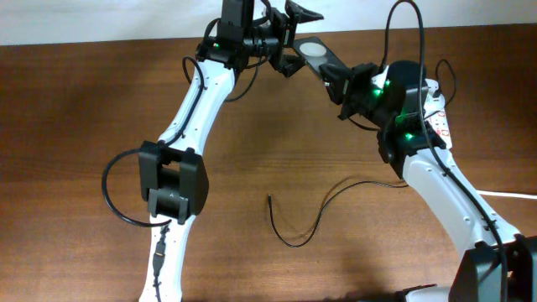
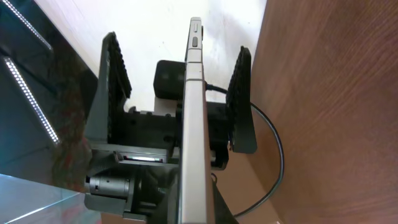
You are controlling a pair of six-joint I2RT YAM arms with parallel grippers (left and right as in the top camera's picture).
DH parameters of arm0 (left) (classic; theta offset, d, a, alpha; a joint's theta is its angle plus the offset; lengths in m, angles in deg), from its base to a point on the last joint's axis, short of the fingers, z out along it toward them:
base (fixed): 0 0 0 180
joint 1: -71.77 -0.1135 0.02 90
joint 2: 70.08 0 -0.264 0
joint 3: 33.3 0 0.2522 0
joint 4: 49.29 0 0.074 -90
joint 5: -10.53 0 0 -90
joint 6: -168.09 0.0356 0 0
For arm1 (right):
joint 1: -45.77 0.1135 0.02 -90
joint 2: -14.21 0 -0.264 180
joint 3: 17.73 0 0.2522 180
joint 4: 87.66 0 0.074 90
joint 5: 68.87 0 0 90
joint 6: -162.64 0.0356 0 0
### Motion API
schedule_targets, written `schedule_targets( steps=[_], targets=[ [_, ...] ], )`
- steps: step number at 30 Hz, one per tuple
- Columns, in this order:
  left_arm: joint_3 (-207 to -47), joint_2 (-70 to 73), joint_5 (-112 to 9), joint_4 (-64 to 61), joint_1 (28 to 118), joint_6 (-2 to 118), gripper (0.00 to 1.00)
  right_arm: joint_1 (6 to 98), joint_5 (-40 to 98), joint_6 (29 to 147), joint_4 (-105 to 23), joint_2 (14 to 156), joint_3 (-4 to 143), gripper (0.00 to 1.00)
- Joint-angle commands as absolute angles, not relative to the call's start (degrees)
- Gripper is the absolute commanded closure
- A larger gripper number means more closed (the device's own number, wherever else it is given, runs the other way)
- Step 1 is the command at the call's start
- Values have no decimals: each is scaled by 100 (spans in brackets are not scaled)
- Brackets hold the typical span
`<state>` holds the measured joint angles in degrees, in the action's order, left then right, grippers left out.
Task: Plug charger to phone and switch on socket
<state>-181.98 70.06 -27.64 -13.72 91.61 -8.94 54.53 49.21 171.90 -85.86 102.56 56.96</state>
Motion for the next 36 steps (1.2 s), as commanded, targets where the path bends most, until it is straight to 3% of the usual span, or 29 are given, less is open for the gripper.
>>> schedule_targets(
  steps=[1, 7, 10, 14, 19, 21, 22, 36],
  targets=[
    [-18309, 6898, -2823, -1381, 9224, -911, 1, 5483, 4871, 17212, -8658, 10228, 5807, 96],
    [-18309, 6898, -2825, -1313, 9224, -909, 0, 5483, 4871, 17192, -8648, 10228, 5807, 96],
    [-18309, 6898, -2827, -1313, 9226, -909, 17, 5483, 4871, 17192, -8634, 10228, 5807, 96],
    [-18309, 6898, -2825, -1313, 9224, -909, 47, 5483, 4871, 17192, -8634, 10228, 5807, 96],
    [-18309, 6898, -2825, -1313, 9224, -909, 51, 5483, 4871, 17192, -8634, 10228, 5807, 96],
    [-18309, 6898, -2825, -1313, 9224, -909, 69, 5483, 4873, 17195, -8634, 10228, 5807, 96],
    [-18309, 6898, -2825, -1313, 9224, -909, 71, 5483, 4873, 17197, -8634, 10228, 5807, 96],
    [-18309, 6898, -2801, -1318, 9224, -907, 67, 5483, 4895, 17284, -8632, 10228, 5807, 96]
  ],
)
